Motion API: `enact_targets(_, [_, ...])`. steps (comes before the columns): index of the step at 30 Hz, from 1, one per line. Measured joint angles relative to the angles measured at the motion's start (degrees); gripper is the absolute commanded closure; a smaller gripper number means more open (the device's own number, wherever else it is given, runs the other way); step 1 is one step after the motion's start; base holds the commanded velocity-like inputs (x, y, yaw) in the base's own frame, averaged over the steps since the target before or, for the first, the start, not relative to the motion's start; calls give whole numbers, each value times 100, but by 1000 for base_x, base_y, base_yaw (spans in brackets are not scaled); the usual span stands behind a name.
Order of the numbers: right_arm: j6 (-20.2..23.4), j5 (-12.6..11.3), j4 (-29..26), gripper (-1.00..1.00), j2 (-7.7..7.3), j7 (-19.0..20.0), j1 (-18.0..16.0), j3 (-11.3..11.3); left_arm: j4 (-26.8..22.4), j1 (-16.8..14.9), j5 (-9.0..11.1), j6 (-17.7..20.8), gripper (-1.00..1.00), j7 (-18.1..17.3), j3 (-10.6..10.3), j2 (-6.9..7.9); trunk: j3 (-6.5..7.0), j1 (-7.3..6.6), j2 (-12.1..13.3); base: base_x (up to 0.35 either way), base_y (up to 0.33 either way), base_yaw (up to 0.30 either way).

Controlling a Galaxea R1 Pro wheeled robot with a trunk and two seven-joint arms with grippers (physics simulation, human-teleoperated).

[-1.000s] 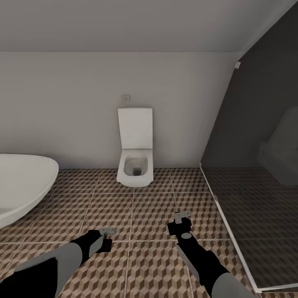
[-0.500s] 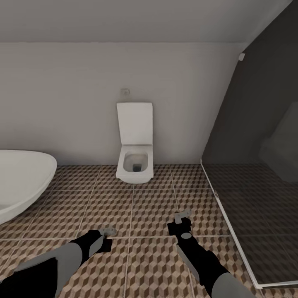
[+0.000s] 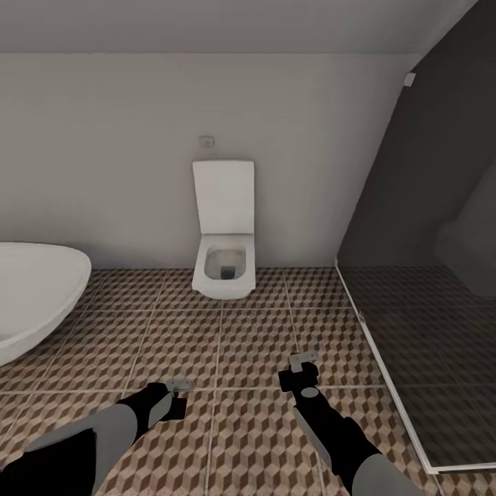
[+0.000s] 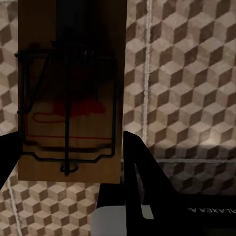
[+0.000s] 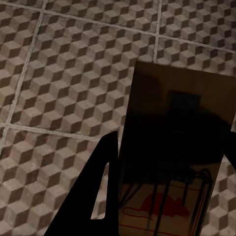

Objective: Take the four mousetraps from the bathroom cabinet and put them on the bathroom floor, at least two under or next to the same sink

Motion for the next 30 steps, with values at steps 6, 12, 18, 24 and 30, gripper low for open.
enact_targets(6, [0, 0, 2, 100, -2, 0, 0, 0, 0, 0, 0, -1, 100, 0, 0, -1, -162, 132, -241, 0, 0, 0])
enact_targets(12, [0, 0, 1, 100, 0, 0, 0, 0, -39, 0, 0, -1, 100, 0, 0, -1, -325, 264, -482, 0, 0, 0])
enact_targets(18, [0, 0, 1, 100, 0, 0, 0, 0, -52, 0, 0, -1, 100, 0, 0, -1, -487, 395, -722, 0, 0, 0])
enact_targets(24, [0, 0, 2, 100, 0, 0, 0, 0, -53, 0, 0, 1, 100, 0, 0, -1, -649, 527, -963, 0, 0, 0])
enact_targets(30, [0, 0, 2, 100, 0, 0, 0, 0, -53, 0, 0, 2, 100, 0, 0, -1, -812, 659, -1204, 0, 0, 0])
